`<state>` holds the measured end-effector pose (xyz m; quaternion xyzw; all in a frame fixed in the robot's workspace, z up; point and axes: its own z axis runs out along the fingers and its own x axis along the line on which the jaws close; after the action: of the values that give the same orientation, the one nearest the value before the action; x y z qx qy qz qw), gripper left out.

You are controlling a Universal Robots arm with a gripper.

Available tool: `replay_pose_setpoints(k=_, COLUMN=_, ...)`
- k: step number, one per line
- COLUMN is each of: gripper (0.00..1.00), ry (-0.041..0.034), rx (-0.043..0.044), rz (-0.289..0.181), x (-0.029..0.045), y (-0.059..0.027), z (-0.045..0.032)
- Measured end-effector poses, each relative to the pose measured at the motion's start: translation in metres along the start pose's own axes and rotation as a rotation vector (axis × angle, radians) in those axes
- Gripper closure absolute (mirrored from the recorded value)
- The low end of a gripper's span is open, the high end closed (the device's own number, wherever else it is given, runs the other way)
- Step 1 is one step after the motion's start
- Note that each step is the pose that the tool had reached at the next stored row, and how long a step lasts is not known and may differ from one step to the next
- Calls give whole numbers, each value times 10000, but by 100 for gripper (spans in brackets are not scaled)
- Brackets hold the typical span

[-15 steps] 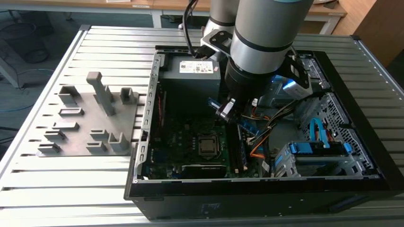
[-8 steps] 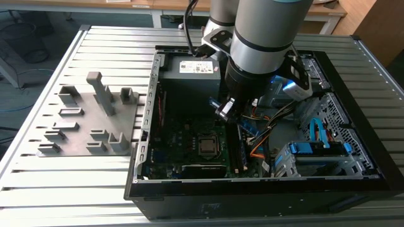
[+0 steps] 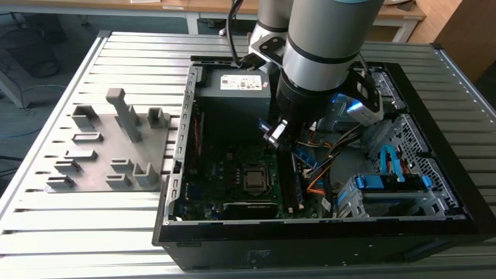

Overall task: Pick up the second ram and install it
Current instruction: 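Insert the second ram into the second slot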

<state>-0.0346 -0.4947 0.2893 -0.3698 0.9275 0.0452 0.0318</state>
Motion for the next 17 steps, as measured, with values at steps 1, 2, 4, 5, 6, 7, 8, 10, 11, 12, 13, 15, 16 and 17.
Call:
replay_pose_setpoints(k=1, gripper=86, ry=-2, rx=5, rz=48, x=0, y=0, z=0)
replay_pose_setpoints(k=2, gripper=86, ry=-5, rx=9, rz=96, x=0, y=0, z=0)
replay_pose_setpoints(k=4, gripper=86, ry=-11, rx=18, rz=191, x=0, y=0, z=0)
replay_pose_setpoints(k=5, gripper=86, ry=-14, rx=23, rz=243, x=0, y=0, z=0)
replay_pose_setpoints(k=6, gripper=86, ry=-17, rx=28, rz=291, x=0, y=0, z=0)
replay_pose_setpoints(k=7, gripper=86, ry=-20, rx=32, rz=337, x=0, y=0, z=0)
replay_pose_setpoints(k=8, gripper=86, ry=-23, rx=36, rz=386, x=0, y=0, z=0)
replay_pose_setpoints(k=10, gripper=86, ry=-28, rx=45, rz=480, x=0, y=0, z=0)
replay_pose_setpoints(k=11, gripper=86, ry=-32, rx=49, rz=528, x=0, y=0, z=1)
replay_pose_setpoints(k=12, gripper=86, ry=-35, rx=54, rz=575, x=0, y=0, z=1)
replay_pose_setpoints(k=13, gripper=86, ry=-37, rx=58, rz=622, x=0, y=0, z=1)
replay_pose_setpoints(k=15, gripper=86, ry=-43, rx=67, rz=719, x=0, y=0, z=1)
replay_pose_setpoints(k=16, gripper=86, ry=-46, rx=71, rz=768, x=0, y=0, z=1)
replay_pose_setpoints(k=17, gripper=86, ry=-49, rx=76, rz=815, x=0, y=0, z=1)
